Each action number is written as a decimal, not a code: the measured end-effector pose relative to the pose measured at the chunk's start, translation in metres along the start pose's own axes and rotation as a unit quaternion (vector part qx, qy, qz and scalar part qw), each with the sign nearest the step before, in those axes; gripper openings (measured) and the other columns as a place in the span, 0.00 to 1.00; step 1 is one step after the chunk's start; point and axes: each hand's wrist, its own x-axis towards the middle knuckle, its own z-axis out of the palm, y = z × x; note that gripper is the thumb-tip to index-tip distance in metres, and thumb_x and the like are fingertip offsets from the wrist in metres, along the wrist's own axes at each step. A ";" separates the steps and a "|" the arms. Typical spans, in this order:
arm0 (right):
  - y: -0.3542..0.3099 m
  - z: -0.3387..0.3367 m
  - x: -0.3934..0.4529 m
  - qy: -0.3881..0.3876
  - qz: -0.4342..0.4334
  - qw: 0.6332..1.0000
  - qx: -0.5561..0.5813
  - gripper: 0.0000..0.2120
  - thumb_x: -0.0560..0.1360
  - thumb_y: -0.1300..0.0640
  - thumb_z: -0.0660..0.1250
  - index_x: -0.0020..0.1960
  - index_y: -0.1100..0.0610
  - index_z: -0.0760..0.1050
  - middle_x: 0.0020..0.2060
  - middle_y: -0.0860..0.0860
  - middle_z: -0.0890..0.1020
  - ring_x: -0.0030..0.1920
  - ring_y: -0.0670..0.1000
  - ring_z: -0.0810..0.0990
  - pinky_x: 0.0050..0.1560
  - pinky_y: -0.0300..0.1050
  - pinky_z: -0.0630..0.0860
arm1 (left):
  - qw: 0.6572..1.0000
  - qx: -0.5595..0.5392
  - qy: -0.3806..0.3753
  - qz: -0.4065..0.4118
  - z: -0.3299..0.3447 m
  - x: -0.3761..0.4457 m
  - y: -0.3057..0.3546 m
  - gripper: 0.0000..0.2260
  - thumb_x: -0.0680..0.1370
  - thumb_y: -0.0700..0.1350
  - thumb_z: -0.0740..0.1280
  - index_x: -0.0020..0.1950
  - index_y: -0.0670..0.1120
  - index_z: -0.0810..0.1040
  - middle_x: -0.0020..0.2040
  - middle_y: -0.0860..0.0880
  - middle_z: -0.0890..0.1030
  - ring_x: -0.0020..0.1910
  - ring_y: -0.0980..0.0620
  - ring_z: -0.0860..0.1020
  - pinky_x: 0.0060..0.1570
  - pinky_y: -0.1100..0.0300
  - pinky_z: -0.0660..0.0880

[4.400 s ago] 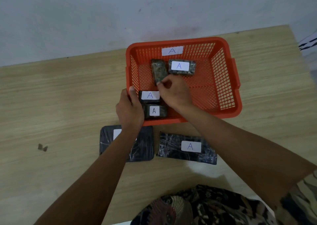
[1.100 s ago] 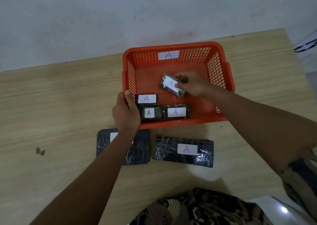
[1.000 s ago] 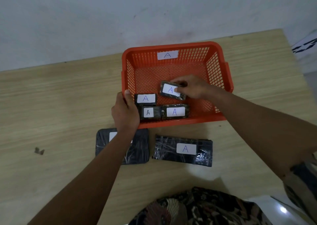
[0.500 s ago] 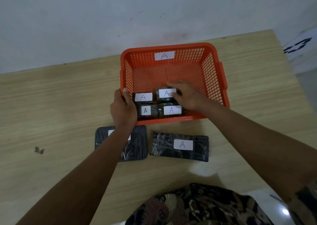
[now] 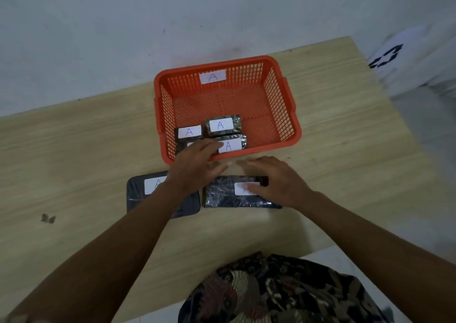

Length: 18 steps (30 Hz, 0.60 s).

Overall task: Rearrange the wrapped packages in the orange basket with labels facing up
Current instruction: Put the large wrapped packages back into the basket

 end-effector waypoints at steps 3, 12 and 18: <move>0.009 0.014 -0.010 -0.105 0.063 0.992 -0.023 0.41 0.68 0.36 0.74 0.76 0.49 0.66 0.73 0.49 0.72 0.72 0.50 0.67 0.68 0.54 0.68 | 1.000 0.004 -0.016 -0.012 0.004 -0.003 0.002 0.21 0.74 0.54 0.72 0.62 0.42 0.79 0.56 0.43 0.82 0.52 0.45 0.81 0.49 0.49 0.80; 0.015 0.020 -0.023 -0.118 0.081 0.989 -0.024 0.35 0.60 0.34 0.77 0.59 0.45 0.65 0.55 0.45 0.80 0.46 0.46 0.76 0.40 0.42 0.67 | 0.999 0.002 -0.025 -0.021 0.004 0.003 0.004 0.07 0.77 0.44 0.68 0.53 0.44 0.81 0.46 0.44 0.83 0.45 0.44 0.80 0.43 0.48 0.78; 0.017 -0.019 -0.031 -0.085 0.112 0.983 0.121 0.33 0.58 0.36 0.81 0.57 0.42 0.69 0.46 0.41 0.81 0.41 0.39 0.81 0.36 0.38 0.77 | 1.000 0.015 -0.027 -0.001 0.002 0.008 0.009 0.08 0.76 0.42 0.70 0.54 0.43 0.82 0.48 0.42 0.84 0.46 0.41 0.81 0.43 0.48 0.78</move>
